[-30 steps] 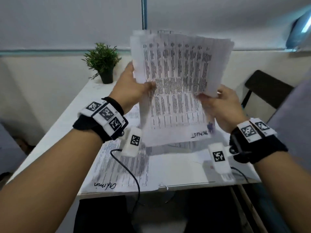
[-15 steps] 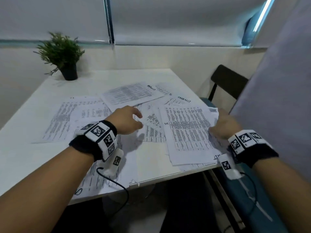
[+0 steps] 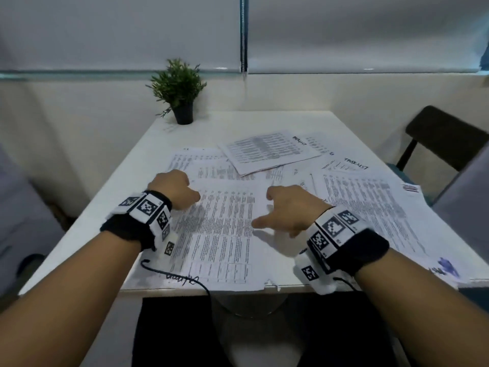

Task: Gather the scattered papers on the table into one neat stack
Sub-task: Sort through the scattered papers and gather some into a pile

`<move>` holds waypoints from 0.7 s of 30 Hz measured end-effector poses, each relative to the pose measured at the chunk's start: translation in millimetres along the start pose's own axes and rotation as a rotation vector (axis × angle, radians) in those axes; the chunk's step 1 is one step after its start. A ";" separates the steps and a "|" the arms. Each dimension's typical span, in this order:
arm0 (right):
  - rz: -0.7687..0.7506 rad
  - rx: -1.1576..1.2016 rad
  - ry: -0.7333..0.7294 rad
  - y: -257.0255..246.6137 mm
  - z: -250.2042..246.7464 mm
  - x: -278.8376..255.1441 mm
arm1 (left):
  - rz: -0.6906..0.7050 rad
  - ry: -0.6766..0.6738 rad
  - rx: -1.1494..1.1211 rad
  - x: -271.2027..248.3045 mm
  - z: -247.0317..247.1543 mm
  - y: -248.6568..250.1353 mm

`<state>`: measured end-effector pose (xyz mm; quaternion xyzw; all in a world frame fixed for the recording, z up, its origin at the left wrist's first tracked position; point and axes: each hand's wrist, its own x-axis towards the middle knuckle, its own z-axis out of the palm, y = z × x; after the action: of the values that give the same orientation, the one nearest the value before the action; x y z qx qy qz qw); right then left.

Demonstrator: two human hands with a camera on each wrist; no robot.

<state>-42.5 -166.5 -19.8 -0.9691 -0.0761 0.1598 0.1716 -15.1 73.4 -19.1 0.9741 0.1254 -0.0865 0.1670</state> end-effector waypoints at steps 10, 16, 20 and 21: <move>-0.106 -0.091 -0.050 -41.2 32.1 21.9 | -0.027 -0.111 0.058 -11.1 13.3 -18.3; -0.090 0.023 -0.086 -32.3 24.8 19.1 | 0.018 -0.110 -0.137 -1.6 12.5 -13.7; -0.103 0.126 -0.054 -16.5 19.9 17.3 | 0.035 -0.030 -0.286 -0.5 -5.7 -18.7; -0.091 0.173 -0.037 -12.1 19.0 16.7 | 0.038 -0.003 -0.321 0.3 -11.9 -20.1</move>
<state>-34.4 -146.0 -37.1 -0.9431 -0.1089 0.1757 0.2603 -18.8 95.9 -14.2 0.9370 0.1188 -0.0636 0.3224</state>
